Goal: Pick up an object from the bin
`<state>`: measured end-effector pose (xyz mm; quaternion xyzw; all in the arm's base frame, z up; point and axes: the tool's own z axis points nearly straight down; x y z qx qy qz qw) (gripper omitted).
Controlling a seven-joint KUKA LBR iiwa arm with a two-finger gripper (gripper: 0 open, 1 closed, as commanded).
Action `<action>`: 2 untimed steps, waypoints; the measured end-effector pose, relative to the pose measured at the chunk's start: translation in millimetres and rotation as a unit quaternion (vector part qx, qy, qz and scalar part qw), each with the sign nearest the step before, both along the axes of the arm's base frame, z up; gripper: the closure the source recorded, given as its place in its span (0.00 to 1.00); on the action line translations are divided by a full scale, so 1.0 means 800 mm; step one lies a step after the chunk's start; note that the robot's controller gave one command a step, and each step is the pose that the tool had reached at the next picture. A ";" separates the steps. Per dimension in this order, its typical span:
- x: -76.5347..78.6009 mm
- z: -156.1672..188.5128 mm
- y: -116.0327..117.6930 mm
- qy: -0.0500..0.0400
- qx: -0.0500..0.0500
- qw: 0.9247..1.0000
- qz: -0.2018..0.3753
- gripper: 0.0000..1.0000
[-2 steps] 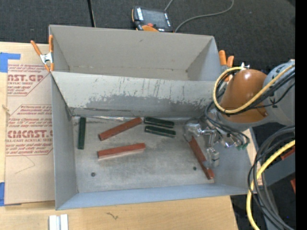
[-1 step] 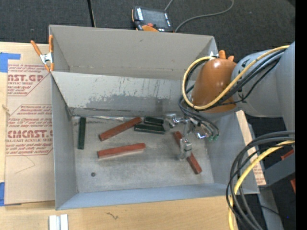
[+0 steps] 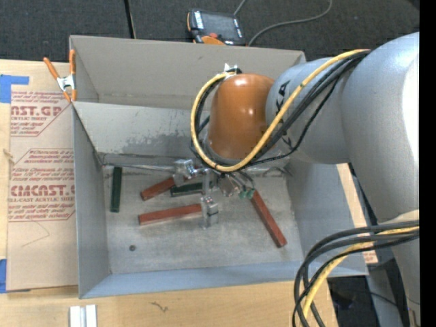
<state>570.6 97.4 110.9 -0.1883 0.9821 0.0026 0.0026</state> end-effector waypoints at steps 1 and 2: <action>0.006 -0.053 0.033 0.001 -0.002 1.000 0.021 0.00; 0.009 -0.047 0.032 -0.002 -0.002 1.000 0.020 1.00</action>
Offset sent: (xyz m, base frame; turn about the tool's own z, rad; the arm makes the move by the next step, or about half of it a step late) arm 0.0049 0.0241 -0.0409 -0.0407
